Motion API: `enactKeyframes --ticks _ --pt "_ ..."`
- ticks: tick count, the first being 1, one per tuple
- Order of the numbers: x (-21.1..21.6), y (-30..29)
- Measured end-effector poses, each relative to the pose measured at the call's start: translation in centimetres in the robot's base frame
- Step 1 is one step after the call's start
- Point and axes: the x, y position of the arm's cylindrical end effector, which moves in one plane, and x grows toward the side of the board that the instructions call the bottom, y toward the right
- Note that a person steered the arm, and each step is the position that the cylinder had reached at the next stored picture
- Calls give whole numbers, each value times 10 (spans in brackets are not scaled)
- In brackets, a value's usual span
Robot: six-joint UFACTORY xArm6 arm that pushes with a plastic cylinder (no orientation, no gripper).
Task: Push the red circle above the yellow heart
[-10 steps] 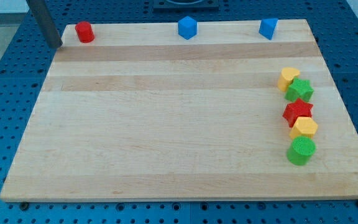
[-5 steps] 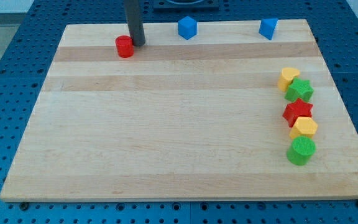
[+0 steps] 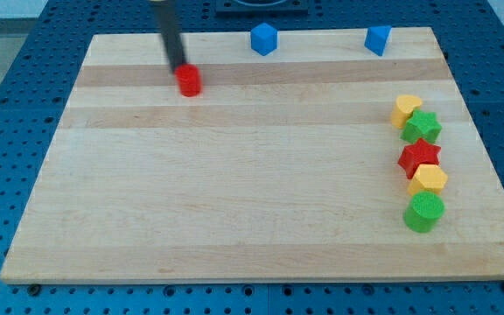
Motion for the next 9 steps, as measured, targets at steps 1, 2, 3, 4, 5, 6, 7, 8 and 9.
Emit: enactKeyframes --ticks 1,2,3,4,5,6,7,8,9 --pt "7 28" --pt "7 -21" --pt "12 -85" --pt "37 -78" --pt "45 24" --pt "45 132" --pt "47 170" --pt "51 148" --pt "59 171"
